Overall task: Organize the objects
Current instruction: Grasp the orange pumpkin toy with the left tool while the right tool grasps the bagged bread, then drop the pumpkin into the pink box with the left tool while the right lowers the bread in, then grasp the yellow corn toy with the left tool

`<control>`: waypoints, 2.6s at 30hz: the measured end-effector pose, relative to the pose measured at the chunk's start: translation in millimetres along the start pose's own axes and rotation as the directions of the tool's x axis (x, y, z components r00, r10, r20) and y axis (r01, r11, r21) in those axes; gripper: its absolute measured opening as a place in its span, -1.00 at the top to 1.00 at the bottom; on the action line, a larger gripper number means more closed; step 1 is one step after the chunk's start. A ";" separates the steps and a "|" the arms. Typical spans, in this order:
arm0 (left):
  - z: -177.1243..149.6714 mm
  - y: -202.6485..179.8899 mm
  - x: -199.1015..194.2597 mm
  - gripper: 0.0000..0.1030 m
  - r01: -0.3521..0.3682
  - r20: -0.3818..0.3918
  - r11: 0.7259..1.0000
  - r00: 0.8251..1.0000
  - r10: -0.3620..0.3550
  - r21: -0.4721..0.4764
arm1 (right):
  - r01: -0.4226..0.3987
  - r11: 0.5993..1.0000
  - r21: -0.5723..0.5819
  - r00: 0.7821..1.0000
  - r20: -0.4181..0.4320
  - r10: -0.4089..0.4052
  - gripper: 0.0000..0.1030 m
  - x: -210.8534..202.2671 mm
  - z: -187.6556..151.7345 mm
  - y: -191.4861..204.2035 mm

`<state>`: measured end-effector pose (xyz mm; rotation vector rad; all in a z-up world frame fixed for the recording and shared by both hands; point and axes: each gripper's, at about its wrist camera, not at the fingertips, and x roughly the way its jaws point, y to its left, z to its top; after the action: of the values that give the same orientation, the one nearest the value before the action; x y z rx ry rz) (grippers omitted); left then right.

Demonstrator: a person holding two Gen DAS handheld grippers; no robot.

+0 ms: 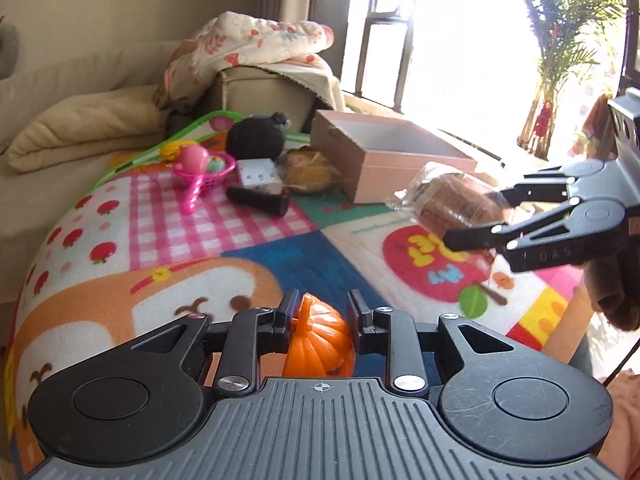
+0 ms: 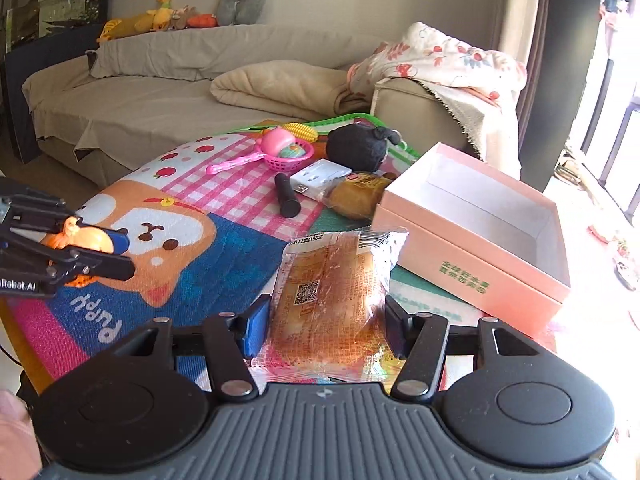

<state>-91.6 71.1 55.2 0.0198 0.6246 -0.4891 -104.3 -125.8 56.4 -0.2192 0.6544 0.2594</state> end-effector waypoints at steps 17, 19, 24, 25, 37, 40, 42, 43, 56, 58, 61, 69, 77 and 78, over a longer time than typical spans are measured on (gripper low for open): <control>183.8 -67.1 209.1 0.45 0.085 0.234 0.995 0.970 -0.072 -0.049 | 0.185 0.968 0.169 0.976 0.082 -0.201 -0.11 -39.4 -33.6 -80.5; 176.6 -55.1 205.5 0.45 0.081 0.239 0.994 0.969 -0.060 -0.079 | 0.183 0.966 0.181 0.976 0.081 -0.200 -0.11 -33.5 -29.1 -88.3; 132.4 -22.2 162.2 0.45 0.094 0.209 0.990 0.975 -0.071 -0.103 | 0.142 0.962 0.232 0.975 0.135 -0.177 -0.11 -24.6 0.7 -114.3; 120.5 -18.0 152.0 0.45 0.088 0.190 0.992 0.979 -0.068 -0.095 | 0.132 0.962 0.240 0.973 0.153 -0.172 -0.11 -21.5 11.1 -120.4; 44.0 14.4 98.0 0.44 -0.166 0.103 0.986 0.981 0.163 0.023 | 0.134 0.958 0.254 0.974 0.145 -0.174 -0.77 60.3 87.2 -124.5; 49.3 36.0 97.5 0.44 -0.207 0.113 0.977 0.971 0.212 -0.054 | 0.163 0.971 0.175 0.975 0.122 -0.186 -0.88 62.4 63.6 -98.9; 53.9 49.7 96.2 0.44 -0.223 0.127 0.968 0.963 0.237 -0.118 | 0.183 0.976 0.121 0.973 0.116 -0.197 -0.93 63.2 48.1 -82.4; 56.8 57.4 95.6 0.44 -0.226 0.134 0.962 0.960 0.247 -0.151 | 0.188 0.977 0.098 0.974 0.114 -0.198 -0.94 62.6 39.5 -74.8; 173.1 191.5 188.1 0.45 -0.256 -0.067 0.855 0.965 0.253 -0.451 | 0.197 0.977 0.087 0.971 0.122 -0.207 -1.00 70.0 -6.6 -43.2; 178.6 209.9 208.6 0.45 -0.292 -0.136 0.810 0.956 0.260 -0.508 | 0.198 0.976 0.090 0.969 0.129 -0.209 -1.00 68.2 -7.4 -44.0; 178.9 225.2 232.9 0.44 -0.321 -0.217 0.751 0.947 0.238 -0.577 | 0.195 0.974 0.112 0.969 0.130 -0.209 -1.00 67.7 -7.0 -47.6; 188.1 225.6 279.4 0.31 -0.330 -0.269 0.732 0.941 0.206 -0.596 | 0.176 0.973 0.148 0.975 0.110 -0.193 -1.00 70.9 -6.7 -53.5; 188.3 184.3 247.9 0.35 -0.231 -0.160 0.857 0.971 0.176 -0.461 | 0.170 0.968 0.183 0.977 0.095 -0.189 -1.00 72.9 -7.5 -59.8; 186.0 175.3 233.9 0.35 -0.211 -0.130 0.874 0.977 0.170 -0.437 | 0.171 0.968 0.184 0.977 0.094 -0.190 -1.00 73.0 -7.6 -60.1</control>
<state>254.1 94.8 52.1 -0.3366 0.8027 -0.1426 -34.5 -172.4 12.1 -0.0935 0.5393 0.0374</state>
